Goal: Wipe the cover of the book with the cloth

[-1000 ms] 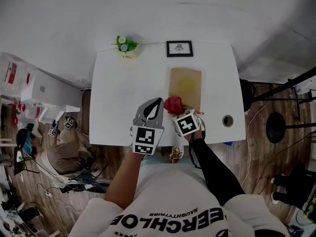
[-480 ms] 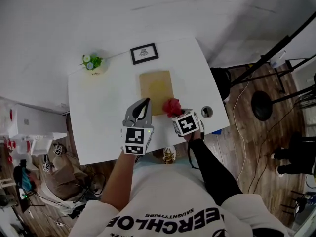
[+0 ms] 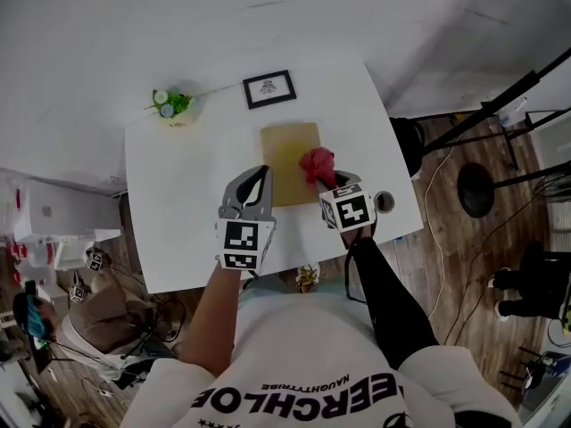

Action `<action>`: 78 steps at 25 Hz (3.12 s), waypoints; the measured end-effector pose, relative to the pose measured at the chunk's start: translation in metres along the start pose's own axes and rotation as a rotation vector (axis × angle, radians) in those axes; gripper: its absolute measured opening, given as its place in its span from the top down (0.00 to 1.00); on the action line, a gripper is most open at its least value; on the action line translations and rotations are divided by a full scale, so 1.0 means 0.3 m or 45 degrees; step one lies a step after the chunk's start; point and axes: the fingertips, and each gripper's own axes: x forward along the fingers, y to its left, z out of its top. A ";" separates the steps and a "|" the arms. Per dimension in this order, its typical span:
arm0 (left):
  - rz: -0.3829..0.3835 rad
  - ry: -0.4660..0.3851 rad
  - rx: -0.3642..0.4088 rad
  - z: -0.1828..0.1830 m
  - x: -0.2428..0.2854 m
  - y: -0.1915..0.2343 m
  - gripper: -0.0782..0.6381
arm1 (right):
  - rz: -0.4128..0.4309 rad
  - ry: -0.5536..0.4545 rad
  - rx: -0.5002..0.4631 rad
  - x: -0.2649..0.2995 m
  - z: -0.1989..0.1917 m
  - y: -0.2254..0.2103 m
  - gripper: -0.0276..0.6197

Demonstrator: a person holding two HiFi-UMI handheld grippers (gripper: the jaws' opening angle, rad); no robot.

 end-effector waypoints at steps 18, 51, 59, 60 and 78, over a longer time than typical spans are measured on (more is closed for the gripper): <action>0.147 0.053 -0.087 -0.060 -0.025 0.267 0.81 | 0.070 0.130 -0.050 0.395 0.222 0.241 0.79; 0.153 0.079 -0.117 -0.090 -0.031 0.190 0.81 | 0.104 0.210 -0.077 0.284 0.088 0.256 0.79; 0.116 0.073 -0.086 -0.075 -0.008 0.123 0.81 | -0.078 0.183 0.080 0.187 0.014 -0.015 0.79; 0.112 0.074 -0.081 -0.074 -0.006 0.115 0.81 | -0.091 0.180 0.087 0.182 0.009 -0.029 0.79; 0.182 0.091 -0.045 -0.073 -0.114 0.118 0.81 | 0.338 0.223 -0.185 0.178 -0.076 0.465 0.79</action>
